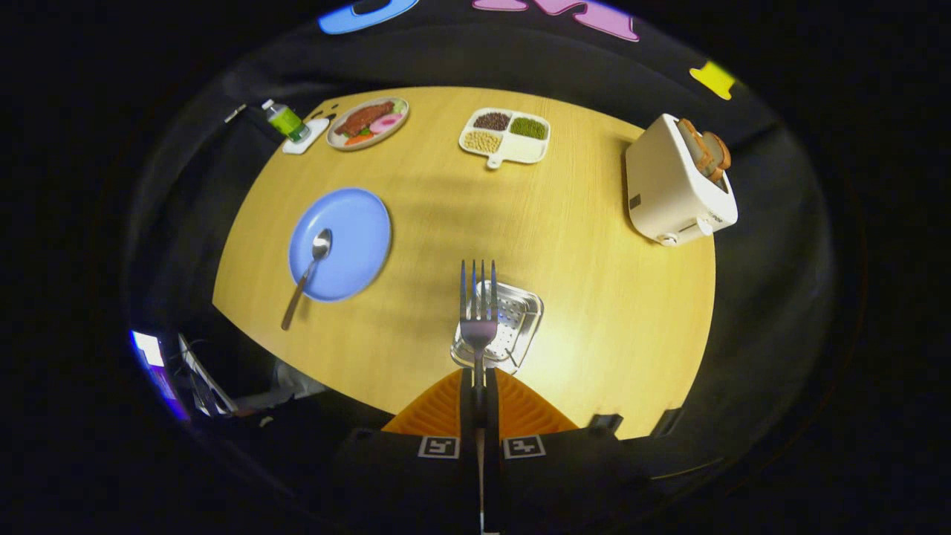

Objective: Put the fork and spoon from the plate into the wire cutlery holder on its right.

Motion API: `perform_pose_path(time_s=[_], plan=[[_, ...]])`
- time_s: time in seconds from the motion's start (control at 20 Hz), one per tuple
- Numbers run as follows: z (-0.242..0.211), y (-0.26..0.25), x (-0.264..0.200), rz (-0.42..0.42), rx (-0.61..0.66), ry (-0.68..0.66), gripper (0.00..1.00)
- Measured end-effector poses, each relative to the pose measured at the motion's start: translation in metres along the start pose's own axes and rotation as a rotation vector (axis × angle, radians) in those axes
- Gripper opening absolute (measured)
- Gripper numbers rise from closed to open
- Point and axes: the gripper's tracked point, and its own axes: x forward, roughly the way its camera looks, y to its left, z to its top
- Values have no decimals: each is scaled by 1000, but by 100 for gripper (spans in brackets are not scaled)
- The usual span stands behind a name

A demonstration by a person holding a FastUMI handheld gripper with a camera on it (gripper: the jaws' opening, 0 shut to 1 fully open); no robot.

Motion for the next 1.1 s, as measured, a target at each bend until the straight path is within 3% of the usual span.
perform_pose_path(time_s=[0.5,0.7,1.1], plan=[[-24,-14,34,2,-138,427,7],[-24,-25,46,-57,-203,582,7],[-17,-24,68,-76,-304,755,7]])
